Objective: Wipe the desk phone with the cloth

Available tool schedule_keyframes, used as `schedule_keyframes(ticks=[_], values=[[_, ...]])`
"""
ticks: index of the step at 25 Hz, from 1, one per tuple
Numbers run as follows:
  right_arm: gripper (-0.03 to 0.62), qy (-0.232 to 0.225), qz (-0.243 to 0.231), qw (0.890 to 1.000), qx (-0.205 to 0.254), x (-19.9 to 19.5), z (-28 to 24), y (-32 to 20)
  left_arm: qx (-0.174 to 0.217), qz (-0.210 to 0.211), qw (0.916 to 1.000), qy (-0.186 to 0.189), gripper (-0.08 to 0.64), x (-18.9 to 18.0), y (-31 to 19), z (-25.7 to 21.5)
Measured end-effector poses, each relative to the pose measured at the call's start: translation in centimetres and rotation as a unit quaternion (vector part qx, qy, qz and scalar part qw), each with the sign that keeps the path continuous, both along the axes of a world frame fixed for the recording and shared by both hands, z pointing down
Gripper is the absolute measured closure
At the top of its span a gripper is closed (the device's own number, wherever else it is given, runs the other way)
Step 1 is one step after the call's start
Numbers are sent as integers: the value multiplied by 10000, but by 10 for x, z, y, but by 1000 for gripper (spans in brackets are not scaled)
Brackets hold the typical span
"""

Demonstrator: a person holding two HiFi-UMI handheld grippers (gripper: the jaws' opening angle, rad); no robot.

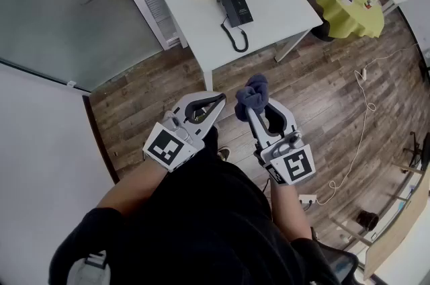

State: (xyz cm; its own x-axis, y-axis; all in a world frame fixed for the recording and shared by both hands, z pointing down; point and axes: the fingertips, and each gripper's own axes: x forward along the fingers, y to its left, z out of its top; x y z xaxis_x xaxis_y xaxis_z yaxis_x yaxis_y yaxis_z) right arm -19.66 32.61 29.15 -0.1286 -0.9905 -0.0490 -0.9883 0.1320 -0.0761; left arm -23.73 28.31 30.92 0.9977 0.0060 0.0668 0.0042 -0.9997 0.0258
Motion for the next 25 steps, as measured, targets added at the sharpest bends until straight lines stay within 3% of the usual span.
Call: schedule_keyframes(ticks=[13,25], values=[[485,-35,58,10000,-51,6,19,1,3,29,10000,-17,551,5,-1,13],[485,-47,-14,9992,-404,82,11,-77,-142,82,9999,-53,551,88,-78,2]])
